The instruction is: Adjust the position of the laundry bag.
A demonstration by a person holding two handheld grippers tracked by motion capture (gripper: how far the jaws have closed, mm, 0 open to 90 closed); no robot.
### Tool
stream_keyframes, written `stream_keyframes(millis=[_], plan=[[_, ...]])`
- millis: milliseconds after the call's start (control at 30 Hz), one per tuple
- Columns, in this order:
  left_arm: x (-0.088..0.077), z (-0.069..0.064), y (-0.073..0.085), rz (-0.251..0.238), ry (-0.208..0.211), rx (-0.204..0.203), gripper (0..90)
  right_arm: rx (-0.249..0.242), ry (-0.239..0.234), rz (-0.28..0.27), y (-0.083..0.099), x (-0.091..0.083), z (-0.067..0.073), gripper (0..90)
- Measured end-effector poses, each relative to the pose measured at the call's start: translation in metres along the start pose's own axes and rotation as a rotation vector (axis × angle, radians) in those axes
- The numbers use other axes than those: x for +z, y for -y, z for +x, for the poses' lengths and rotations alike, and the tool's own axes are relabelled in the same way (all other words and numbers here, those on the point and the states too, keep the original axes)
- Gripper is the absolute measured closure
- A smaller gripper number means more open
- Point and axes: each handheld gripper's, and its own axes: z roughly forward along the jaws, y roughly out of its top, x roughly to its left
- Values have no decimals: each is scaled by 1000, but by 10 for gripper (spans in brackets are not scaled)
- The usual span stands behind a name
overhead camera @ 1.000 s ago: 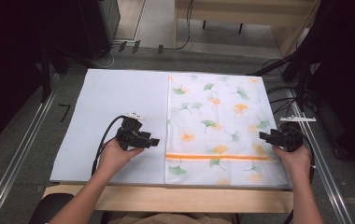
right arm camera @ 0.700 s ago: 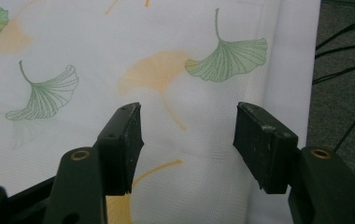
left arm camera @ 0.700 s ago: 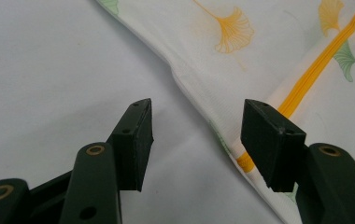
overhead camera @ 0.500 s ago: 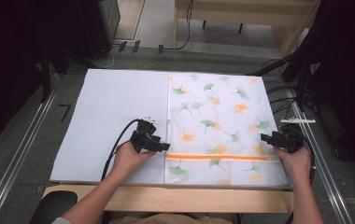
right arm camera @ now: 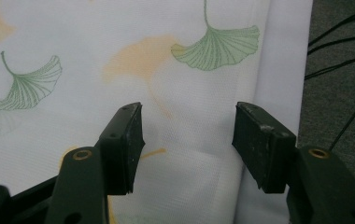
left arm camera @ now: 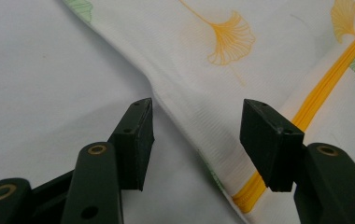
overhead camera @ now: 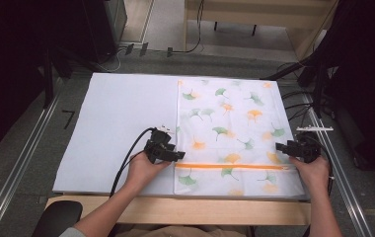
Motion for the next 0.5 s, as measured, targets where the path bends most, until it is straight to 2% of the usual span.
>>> stream_keyframes(millis=[100,200,233,333,367,467,500], plan=[[2,-1,0,-6,18,-14,516,-14,-13,7,0,1,2,456],[2,1,-1,-3,34,-26,562,-23,-2,6,-1,2,2,449],[2,4,-1,-2,45,-38,603,-10,12,-6,-1,0,0,447],[2,7,-2,0,58,-53,640,-8,-1,-2,0,0,-1,464],[2,8,-2,1,62,-58,656,-9,3,-2,0,0,-1,463],[3,8,-2,1,59,-49,699,-12,63,2,0,1,-2,437],[3,8,-2,1,63,-44,711,-9,50,7,0,1,-3,435]])
